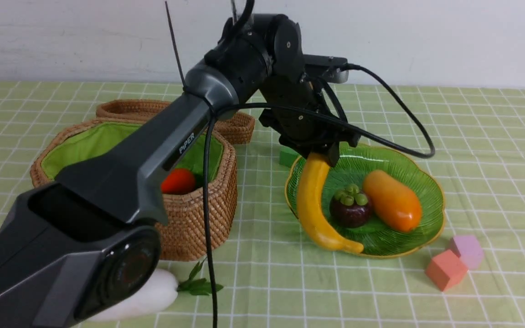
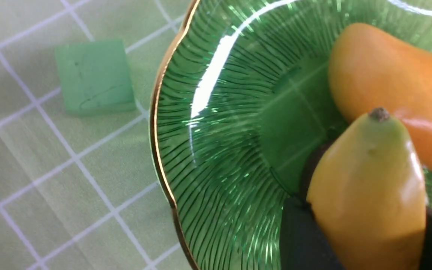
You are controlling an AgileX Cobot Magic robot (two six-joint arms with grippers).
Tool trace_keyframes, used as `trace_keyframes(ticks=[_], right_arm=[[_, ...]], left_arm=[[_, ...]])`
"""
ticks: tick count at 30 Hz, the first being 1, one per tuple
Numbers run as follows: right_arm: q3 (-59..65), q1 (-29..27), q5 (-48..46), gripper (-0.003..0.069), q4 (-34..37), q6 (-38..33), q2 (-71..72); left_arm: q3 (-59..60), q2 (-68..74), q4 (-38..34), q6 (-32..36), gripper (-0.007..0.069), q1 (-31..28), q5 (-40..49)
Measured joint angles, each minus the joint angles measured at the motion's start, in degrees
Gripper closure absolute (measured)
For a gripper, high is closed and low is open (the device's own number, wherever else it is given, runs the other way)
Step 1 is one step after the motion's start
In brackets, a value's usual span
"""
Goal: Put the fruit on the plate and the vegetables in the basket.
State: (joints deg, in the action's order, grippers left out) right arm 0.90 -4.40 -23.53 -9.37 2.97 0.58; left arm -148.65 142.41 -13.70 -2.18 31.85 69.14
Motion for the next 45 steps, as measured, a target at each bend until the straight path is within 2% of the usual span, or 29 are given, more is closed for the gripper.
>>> trace_keyframes(ticks=[6,8,10,12,15,17,19,27,29,31,33,37,39,42,45], right_arm=[[0.00,0.00,0.00,0.0419,0.00,0.00,0.00],[0.00,0.00,0.00,0.0419,0.00,0.00,0.00],[0.00,0.00,0.00,0.0419,0.00,0.00,0.00],[0.00,0.00,0.00,0.0419,0.00,0.00,0.00],[0.00,0.00,0.00,0.0419,0.00,0.00,0.00],[0.00,0.00,0.00,0.0419,0.00,0.00,0.00],[0.00,0.00,0.00,0.0419,0.00,0.00,0.00],[0.00,0.00,0.00,0.0419,0.00,0.00,0.00],[0.00,0.00,0.00,0.0419,0.00,0.00,0.00],[0.00,0.00,0.00,0.0419,0.00,0.00,0.00],[0.00,0.00,0.00,0.0419,0.00,0.00,0.00],[0.00,0.00,0.00,0.0419,0.00,0.00,0.00],[0.00,0.00,0.00,0.0419,0.00,0.00,0.00],[0.00,0.00,0.00,0.0419,0.00,0.00,0.00],[0.00,0.00,0.00,0.0419,0.00,0.00,0.00]], left_arm=[[0.00,0.55,0.30,-4.69,0.0323,0.00,-5.09],[-0.05,0.55,0.37,-5.12,0.0296,0.00,-5.46],[-0.06,0.55,0.32,-5.23,0.0254,0.00,-5.26],[-0.06,0.55,0.24,-5.52,0.0139,0.00,-4.41],[-0.06,0.17,0.24,-5.74,0.0015,0.00,-3.55],[-0.06,-1.13,0.30,-6.25,-0.0031,0.00,-1.83],[-0.01,-3.37,1.49,-6.79,-0.0043,0.00,0.85],[10.18,-27.39,14.64,-11.62,0.0003,-0.10,1.76],[20.27,-41.84,17.94,-12.03,0.0048,-0.10,1.76],[26.23,-47.02,18.43,-12.00,0.0071,-0.10,1.76],[41.55,-60.55,18.95,-11.25,0.0116,-0.10,1.71],[65.48,-74.93,19.79,-10.82,0.0174,-0.10,-3.97],[71.52,-77.79,20.56,-11.88,0.0189,-0.10,-5.84],[82.87,-80.88,23.52,-18.62,0.0214,-0.10,-6.63],[88.64,-80.18,27.40,-20.61,0.0219,-0.10,-7.54]])
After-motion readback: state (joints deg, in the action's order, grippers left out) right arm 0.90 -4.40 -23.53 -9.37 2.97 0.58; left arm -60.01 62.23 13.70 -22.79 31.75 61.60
